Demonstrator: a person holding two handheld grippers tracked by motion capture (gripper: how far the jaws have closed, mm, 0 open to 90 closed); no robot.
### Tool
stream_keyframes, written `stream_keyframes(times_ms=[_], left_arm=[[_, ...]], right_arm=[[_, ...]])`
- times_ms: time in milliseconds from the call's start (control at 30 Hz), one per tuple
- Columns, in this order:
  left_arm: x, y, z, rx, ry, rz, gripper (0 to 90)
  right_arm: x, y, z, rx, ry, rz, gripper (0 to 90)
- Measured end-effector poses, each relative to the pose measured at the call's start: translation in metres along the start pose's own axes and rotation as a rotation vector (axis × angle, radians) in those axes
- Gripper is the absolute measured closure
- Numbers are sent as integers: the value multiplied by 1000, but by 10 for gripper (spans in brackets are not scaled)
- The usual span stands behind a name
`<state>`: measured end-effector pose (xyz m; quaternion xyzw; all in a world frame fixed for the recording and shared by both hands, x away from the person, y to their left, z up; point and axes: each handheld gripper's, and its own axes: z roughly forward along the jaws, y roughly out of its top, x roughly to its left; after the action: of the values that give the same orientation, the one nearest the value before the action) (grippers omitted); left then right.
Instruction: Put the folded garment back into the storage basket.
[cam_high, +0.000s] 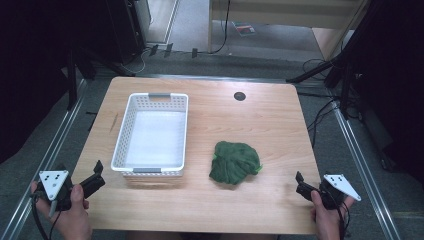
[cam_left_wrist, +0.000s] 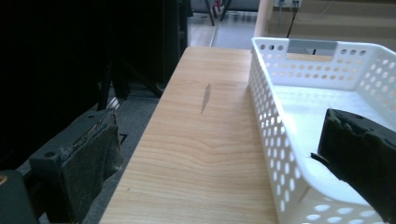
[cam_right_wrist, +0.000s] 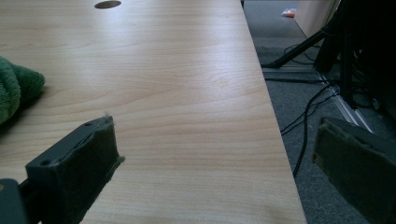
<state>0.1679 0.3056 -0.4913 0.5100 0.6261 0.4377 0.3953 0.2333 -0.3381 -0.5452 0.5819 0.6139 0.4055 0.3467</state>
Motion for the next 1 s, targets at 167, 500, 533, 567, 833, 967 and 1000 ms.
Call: stream_keyframes(times_ms=[167, 500, 533, 567, 833, 967, 1000], left_arm=[[-11, 5, 0, 8, -31, 9, 0], [-42, 12, 5, 24, -99, 35, 0], [-45, 13, 5, 27, -105, 41, 0], [-48, 14, 5, 26, -113, 44, 0], [-76, 22, 8, 25, -168, 61, 0], [-91, 23, 10, 33, -192, 67, 0], [-95, 24, 11, 34, -197, 70, 0]], right_arm=[[0, 0, 0, 0, 0, 4, 3], [-1, 0, 0, 2, -3, 12, 4], [-1, 0, 0, 2, -2, 13, 4], [-1, 0, 0, 2, -2, 13, 4], [0, 0, 0, 3, -6, 13, 3], [0, 0, 0, 3, -6, 11, 3], [0, 0, 0, 3, -5, 11, 3]])
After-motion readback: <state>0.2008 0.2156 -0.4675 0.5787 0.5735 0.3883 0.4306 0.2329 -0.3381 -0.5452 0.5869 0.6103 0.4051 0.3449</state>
